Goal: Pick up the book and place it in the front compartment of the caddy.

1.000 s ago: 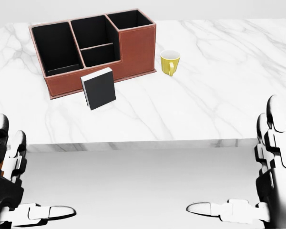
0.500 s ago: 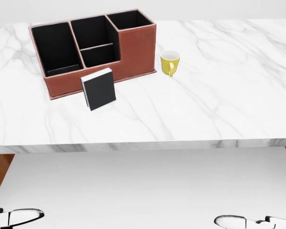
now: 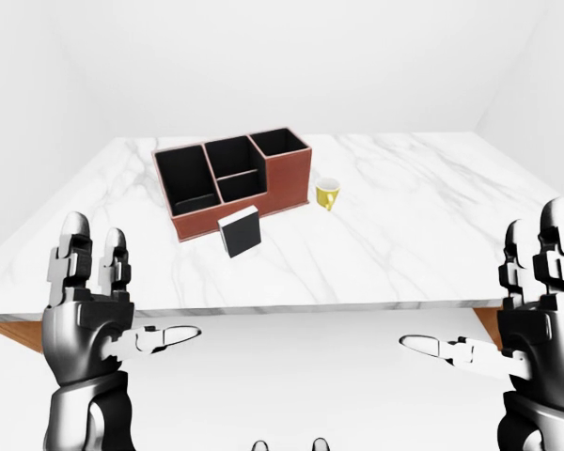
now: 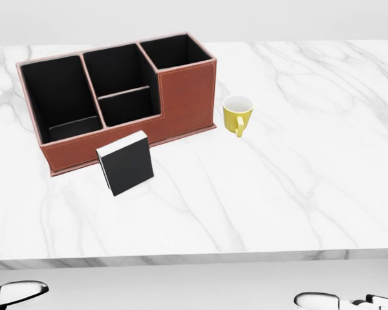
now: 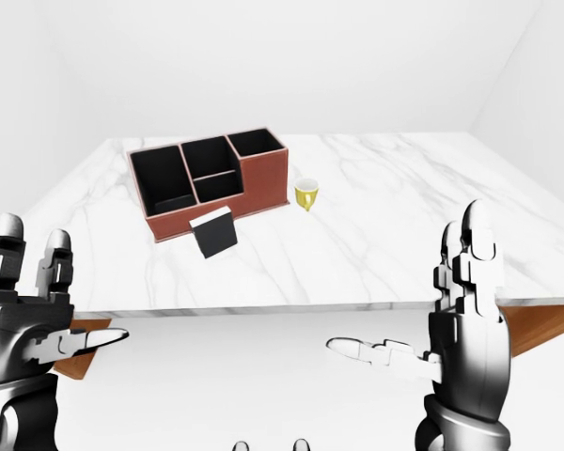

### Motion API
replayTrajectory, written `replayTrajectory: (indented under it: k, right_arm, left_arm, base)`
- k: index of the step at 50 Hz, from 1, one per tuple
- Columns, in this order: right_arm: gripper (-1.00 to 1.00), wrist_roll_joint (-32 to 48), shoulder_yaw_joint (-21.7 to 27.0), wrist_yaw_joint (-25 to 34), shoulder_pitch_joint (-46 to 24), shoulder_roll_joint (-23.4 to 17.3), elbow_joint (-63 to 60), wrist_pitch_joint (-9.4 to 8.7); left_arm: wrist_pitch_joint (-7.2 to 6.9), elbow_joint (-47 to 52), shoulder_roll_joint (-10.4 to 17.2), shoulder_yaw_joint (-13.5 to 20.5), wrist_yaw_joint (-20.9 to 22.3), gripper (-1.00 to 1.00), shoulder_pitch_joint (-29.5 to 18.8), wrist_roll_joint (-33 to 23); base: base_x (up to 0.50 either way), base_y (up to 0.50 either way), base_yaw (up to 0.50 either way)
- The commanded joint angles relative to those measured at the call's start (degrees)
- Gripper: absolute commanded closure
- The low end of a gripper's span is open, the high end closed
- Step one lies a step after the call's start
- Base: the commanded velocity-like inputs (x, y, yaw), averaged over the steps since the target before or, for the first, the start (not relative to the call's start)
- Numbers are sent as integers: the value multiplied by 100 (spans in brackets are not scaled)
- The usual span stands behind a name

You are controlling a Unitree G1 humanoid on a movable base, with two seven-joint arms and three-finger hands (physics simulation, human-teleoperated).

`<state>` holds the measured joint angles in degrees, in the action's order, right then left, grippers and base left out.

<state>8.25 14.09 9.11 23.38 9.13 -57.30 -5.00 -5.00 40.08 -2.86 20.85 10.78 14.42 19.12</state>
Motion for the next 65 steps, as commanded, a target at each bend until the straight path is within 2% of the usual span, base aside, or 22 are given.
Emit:
replayTrajectory:
  k: [1, 10, 13, 45, 52, 65]
  right_arm:
    - [-100, 32, -42, -28, -3, -25, 7, 0]
    - [-100, 37, -81, -25, -2, -44, 16, 0]
    - [-100, 38, -92, -35, -9, -54, 20, 0]
    - [-100, -76, -101, 52, 13, -65, 4, 0]
    - [-100, -89, -108, 73, 24, -71, 9, 0]
    - [-100, -124, -151, 72, 29, -90, 41, 0]
  left_arm:
    - [0, -19, 21, -13, 0, -100, -32, 69]
    - [0, -1, 12, -33, 42, -100, 4, 74]
    - [0, -54, -28, -136, 78, -100, 56, -106]
    - [0, 111, -46, -222, 108, -100, 109, -137]
    - [0, 62, -67, -356, 141, -100, 154, -258]
    - [0, 37, -57, -346, 181, -100, 165, -259]
  base:
    - [50, 0, 0]
    - [50, 0, 0]
    - [50, 0, 0]
    - [50, 0, 0]
    - [50, -19, 0]
    - [50, -19, 0]
